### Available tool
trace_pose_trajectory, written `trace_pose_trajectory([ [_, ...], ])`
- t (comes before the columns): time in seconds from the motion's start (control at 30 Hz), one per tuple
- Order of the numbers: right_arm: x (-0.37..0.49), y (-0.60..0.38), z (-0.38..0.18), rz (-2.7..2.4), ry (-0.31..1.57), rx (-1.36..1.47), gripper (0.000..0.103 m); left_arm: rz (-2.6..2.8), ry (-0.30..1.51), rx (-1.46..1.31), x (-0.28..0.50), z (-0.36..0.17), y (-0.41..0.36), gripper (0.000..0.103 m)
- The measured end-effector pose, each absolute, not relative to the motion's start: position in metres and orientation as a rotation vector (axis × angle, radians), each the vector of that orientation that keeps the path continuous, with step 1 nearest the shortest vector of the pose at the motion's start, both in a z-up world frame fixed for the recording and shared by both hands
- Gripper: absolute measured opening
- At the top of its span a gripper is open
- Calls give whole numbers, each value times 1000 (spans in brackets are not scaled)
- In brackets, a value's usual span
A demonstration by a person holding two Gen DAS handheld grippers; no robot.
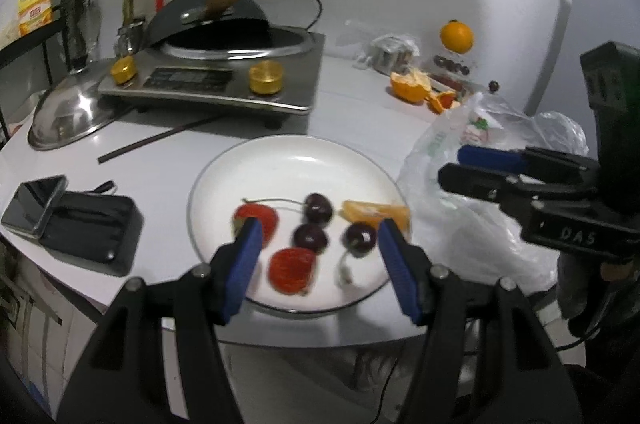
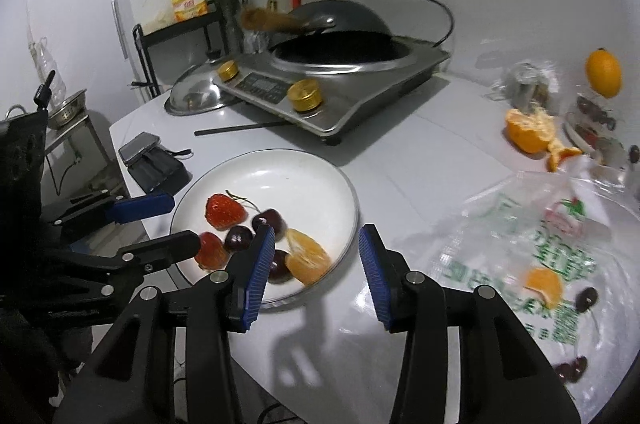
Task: Organize fruits
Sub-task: 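Open the left tool to drop its cherry while the right tool releases its cherry, then move both open tools back over the cherries on the plastic bag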
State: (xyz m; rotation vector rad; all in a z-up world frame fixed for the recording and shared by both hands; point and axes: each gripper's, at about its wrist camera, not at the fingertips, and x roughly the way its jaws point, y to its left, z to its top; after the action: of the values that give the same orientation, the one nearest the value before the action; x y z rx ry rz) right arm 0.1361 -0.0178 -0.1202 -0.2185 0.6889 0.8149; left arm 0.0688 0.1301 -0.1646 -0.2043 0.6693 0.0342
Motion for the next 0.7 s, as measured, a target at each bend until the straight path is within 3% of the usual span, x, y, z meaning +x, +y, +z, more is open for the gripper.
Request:
trace_pose_trajectory([
  [0.7, 130, -157, -118, 744, 633, -108, 46, -40, 705, -63, 95, -142, 16, 62],
])
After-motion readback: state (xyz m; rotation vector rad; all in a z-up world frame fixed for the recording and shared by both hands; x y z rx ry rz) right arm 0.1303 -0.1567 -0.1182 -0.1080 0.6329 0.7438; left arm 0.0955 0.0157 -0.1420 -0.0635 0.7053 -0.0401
